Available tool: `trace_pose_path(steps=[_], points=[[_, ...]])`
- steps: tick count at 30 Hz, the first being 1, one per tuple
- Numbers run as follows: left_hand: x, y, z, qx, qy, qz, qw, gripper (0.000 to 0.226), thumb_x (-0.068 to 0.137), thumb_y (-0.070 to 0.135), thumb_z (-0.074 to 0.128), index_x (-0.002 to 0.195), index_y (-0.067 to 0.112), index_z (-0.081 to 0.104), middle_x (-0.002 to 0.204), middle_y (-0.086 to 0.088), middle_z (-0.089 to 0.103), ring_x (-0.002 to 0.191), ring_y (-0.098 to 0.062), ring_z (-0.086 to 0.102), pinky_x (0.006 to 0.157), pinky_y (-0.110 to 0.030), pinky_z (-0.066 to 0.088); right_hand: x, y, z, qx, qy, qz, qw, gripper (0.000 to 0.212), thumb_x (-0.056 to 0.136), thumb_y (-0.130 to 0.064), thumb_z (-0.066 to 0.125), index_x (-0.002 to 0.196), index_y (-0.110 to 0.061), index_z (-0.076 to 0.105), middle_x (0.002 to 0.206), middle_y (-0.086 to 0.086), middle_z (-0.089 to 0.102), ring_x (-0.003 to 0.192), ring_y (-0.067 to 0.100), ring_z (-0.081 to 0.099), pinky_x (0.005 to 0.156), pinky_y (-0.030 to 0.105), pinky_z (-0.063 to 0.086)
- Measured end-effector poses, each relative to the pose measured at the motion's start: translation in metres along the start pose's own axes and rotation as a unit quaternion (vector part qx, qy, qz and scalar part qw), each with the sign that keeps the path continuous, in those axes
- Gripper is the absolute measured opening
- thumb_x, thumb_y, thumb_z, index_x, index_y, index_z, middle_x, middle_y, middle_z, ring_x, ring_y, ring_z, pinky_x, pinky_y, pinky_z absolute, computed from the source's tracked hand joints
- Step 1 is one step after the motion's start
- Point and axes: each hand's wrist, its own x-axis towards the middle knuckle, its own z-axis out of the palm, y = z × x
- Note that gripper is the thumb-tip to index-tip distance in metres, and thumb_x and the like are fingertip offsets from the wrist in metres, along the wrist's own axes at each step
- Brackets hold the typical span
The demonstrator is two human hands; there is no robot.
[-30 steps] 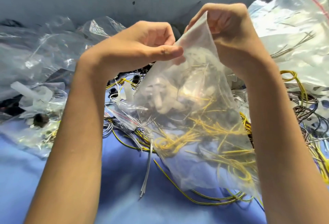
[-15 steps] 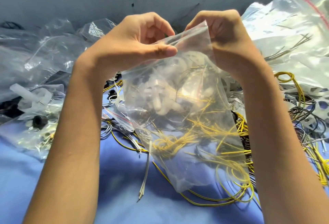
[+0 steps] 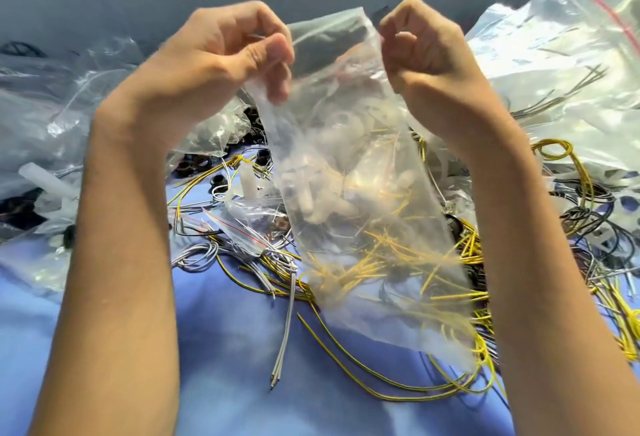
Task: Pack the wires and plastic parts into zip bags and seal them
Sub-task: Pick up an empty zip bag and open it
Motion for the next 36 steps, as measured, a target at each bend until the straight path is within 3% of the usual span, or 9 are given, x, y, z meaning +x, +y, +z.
trace_pose_path(steps=[7, 11, 14, 17, 21, 24, 26, 30, 36], points=[[-0.004, -0.003, -0.019, 0.147, 0.167, -0.069, 0.973, 0.026, 0.096, 0.031, 0.048, 0.071, 0.03, 0.056, 0.064, 0.013, 0.054, 0.054, 0.005, 0.044, 0.056, -0.017, 0.038, 0.003, 0.006, 0.003, -0.029, -0.015, 0.021, 0.999, 0.024, 0.087, 0.002, 0.062, 0.079, -0.014, 0.047, 0.087, 0.006, 0.058, 0.086, 0.016, 0.054, 0.087, 0.039, 0.048], [0.003, 0.01, -0.016, 0.157, 0.311, -0.089, 0.933, 0.037, 0.078, 0.06, 0.04, 0.062, 0.028, 0.046, 0.054, 0.018, 0.049, 0.051, 0.004, 0.042, 0.056, -0.026, 0.041, 0.001, 0.002, 0.009, -0.096, -0.094, 0.046, 0.99, 0.014, 0.088, -0.013, 0.066, 0.088, -0.002, 0.057, 0.089, 0.017, 0.067, 0.08, 0.01, 0.059, 0.077, 0.023, 0.046], [0.002, 0.018, -0.011, 0.188, 0.314, -0.066, 0.928, 0.043, 0.075, 0.072, 0.048, 0.058, 0.033, 0.047, 0.049, 0.024, 0.045, 0.043, 0.01, 0.038, 0.046, -0.012, 0.029, 0.0, -0.003, 0.012, -0.065, -0.132, 0.047, 0.988, 0.012, 0.09, -0.012, 0.064, 0.088, -0.01, 0.052, 0.092, 0.015, 0.069, 0.083, 0.014, 0.07, 0.079, 0.025, 0.053], [-0.003, 0.013, -0.015, 0.24, 0.317, -0.06, 0.916, 0.045, 0.069, 0.076, 0.054, 0.067, 0.033, 0.044, 0.066, 0.02, 0.045, 0.057, 0.002, 0.042, 0.064, -0.018, 0.035, -0.002, -0.003, 0.012, -0.086, -0.164, 0.075, 0.98, 0.022, 0.089, -0.017, 0.065, 0.105, -0.014, 0.05, 0.113, 0.005, 0.065, 0.091, 0.029, 0.069, 0.09, 0.041, 0.053], [-0.008, 0.012, -0.022, 0.336, 0.24, -0.03, 0.91, 0.034, 0.075, 0.052, 0.059, 0.067, 0.026, 0.04, 0.064, 0.004, 0.041, 0.056, -0.002, 0.036, 0.056, -0.02, 0.032, -0.001, -0.003, 0.015, -0.149, -0.136, 0.079, 0.976, 0.047, 0.082, -0.019, 0.073, 0.121, -0.021, 0.047, 0.134, 0.0, 0.045, 0.096, 0.016, 0.067, 0.087, 0.028, 0.053], [-0.011, 0.013, -0.027, 0.378, 0.168, -0.024, 0.91, 0.032, 0.074, 0.028, 0.069, 0.062, 0.02, 0.041, 0.05, 0.001, 0.042, 0.043, 0.005, 0.04, 0.04, -0.008, 0.024, 0.0, -0.003, 0.013, -0.236, -0.173, 0.092, 0.952, 0.036, 0.077, -0.025, 0.078, 0.108, -0.017, 0.06, 0.106, -0.008, 0.062, 0.08, 0.001, 0.065, 0.07, 0.018, 0.049], [-0.011, 0.01, -0.027, 0.394, 0.121, -0.058, 0.909, 0.032, 0.072, 0.025, 0.075, 0.062, 0.024, 0.044, 0.048, 0.002, 0.038, 0.043, -0.004, 0.038, 0.042, -0.018, 0.027, -0.002, -0.004, 0.014, -0.308, -0.275, 0.152, 0.898, 0.033, 0.075, -0.032, 0.078, 0.105, -0.024, 0.066, 0.093, -0.013, 0.07, 0.076, 0.0, 0.066, 0.061, 0.015, 0.046], [-0.008, 0.005, -0.021, 0.386, 0.043, -0.119, 0.914, 0.033, 0.073, 0.023, 0.074, 0.061, 0.026, 0.043, 0.045, 0.006, 0.04, 0.048, -0.013, 0.031, 0.052, -0.025, 0.025, -0.003, 0.005, 0.023, -0.439, -0.366, 0.235, 0.786, 0.057, 0.072, -0.037, 0.079, 0.125, -0.033, 0.057, 0.121, -0.011, 0.064, 0.098, 0.013, 0.066, 0.07, 0.023, 0.044], [-0.006, 0.007, -0.016, 0.335, -0.064, -0.149, 0.928, 0.034, 0.073, 0.035, 0.075, 0.064, 0.022, 0.045, 0.045, 0.012, 0.041, 0.042, -0.008, 0.032, 0.051, -0.028, 0.025, -0.003, 0.016, 0.02, -0.432, -0.361, 0.241, 0.79, 0.052, 0.076, -0.029, 0.078, 0.123, -0.038, 0.058, 0.115, -0.004, 0.068, 0.092, 0.014, 0.068, 0.072, 0.021, 0.045]])
